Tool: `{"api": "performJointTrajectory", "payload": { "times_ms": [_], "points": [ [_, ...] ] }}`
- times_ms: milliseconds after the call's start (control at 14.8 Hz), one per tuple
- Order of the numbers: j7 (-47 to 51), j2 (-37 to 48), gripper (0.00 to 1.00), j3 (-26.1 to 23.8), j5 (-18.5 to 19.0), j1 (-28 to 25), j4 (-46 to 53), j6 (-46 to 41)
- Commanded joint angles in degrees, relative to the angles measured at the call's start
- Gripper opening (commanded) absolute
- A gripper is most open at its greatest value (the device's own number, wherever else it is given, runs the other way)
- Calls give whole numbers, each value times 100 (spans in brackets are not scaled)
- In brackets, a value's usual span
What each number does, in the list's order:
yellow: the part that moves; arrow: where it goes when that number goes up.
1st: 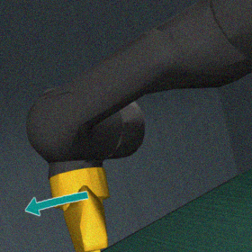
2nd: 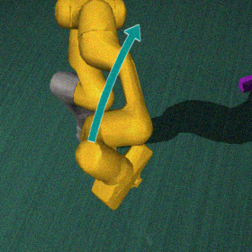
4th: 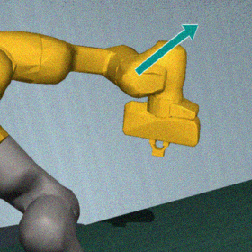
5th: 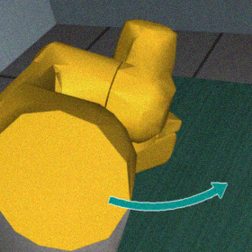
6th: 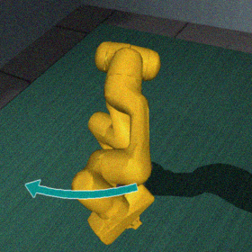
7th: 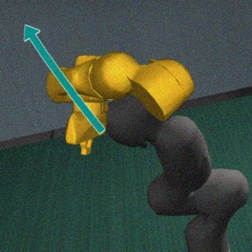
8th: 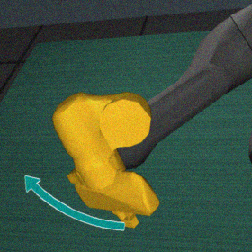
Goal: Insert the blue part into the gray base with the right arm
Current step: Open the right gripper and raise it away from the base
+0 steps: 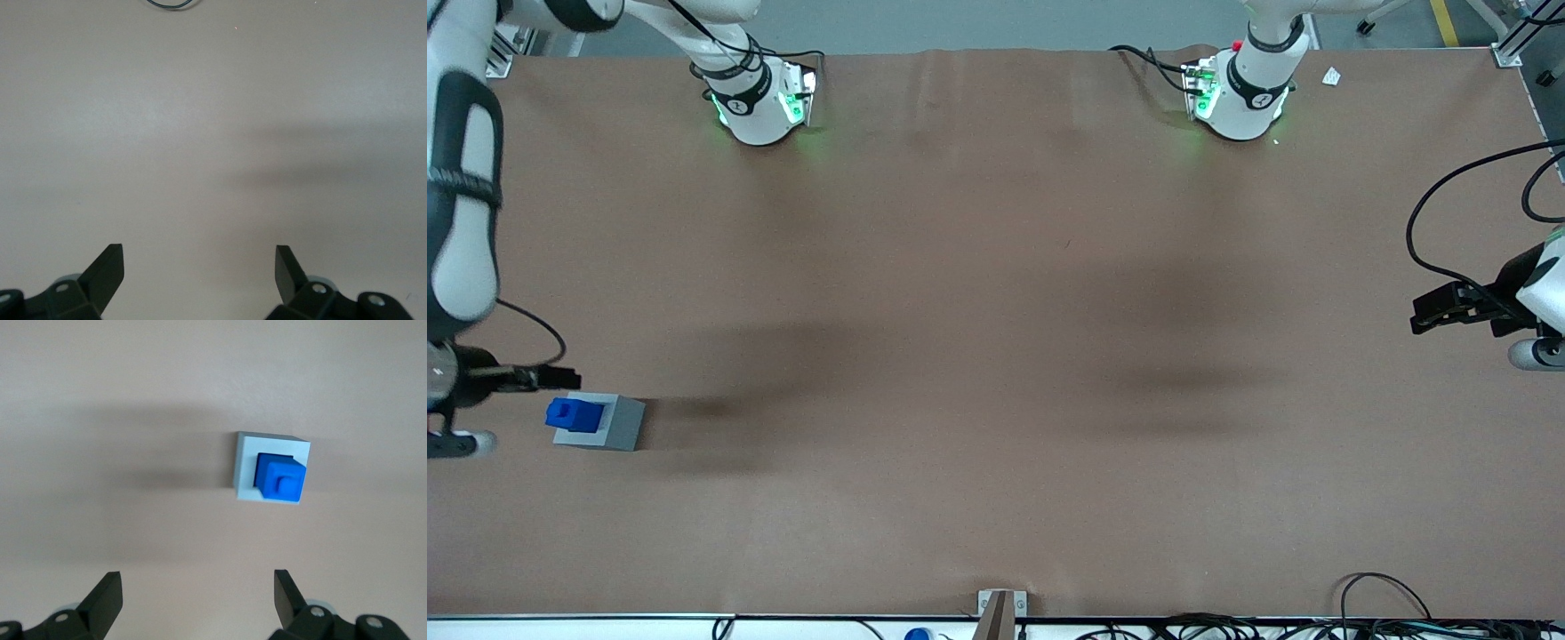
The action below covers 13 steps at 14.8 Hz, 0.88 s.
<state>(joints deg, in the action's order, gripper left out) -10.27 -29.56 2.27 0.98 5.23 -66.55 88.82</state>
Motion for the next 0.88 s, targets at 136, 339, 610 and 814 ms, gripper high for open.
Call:
{"api": "performJointTrajectory", "payload": {
  "times_ms": [136,339,610,814],
  "points": [
    [183,1775,100,-7,-80,-373,-1349,13],
    [218,2602,100,-7,-125,-522,-2105,135],
    [262,3586,100,-7,-133,-611,-3229,503],
    [262,4124,100,-7,-204,-628,-3943,909]
  ]
}}
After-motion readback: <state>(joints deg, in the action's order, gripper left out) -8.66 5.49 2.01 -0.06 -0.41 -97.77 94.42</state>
